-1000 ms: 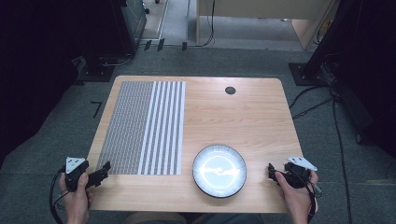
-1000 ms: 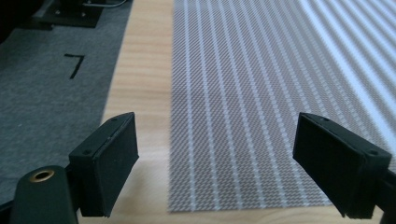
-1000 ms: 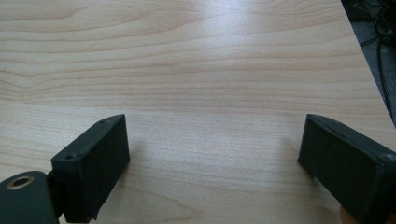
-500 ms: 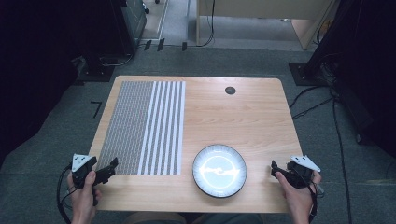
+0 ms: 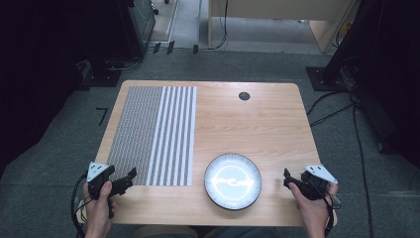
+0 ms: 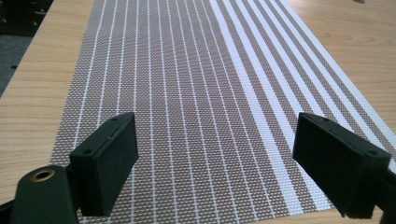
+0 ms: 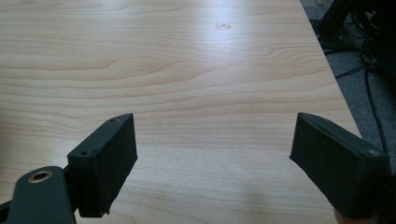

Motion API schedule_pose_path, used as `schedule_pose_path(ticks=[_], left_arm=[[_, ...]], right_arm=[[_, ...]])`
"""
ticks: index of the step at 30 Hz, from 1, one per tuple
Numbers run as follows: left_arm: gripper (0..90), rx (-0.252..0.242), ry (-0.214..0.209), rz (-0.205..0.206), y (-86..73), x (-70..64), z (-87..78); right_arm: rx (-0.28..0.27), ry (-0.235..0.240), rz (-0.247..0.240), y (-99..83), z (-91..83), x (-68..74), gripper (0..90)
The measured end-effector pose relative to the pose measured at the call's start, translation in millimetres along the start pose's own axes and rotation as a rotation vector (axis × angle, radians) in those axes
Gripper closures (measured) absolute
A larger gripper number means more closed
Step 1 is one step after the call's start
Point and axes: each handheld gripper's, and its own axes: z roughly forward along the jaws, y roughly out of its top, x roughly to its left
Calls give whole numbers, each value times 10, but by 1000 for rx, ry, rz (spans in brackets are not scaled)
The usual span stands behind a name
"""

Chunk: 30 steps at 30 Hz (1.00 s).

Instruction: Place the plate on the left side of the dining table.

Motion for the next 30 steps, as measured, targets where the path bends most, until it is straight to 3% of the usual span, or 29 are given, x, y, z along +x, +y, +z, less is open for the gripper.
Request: schedule_pose_path(ticks=[9,21,30], left_arm=[[141,-6,-17,37,7,-207,11],[141,12,-55,81,-38,-431,80],[141,15,-75,98,-69,-607,113]], right_arm=[[-12,22,12,6,-35,75,141],[-40,38,-17,61,-108,234,142],[-52,86,4,72,-137,342,145]])
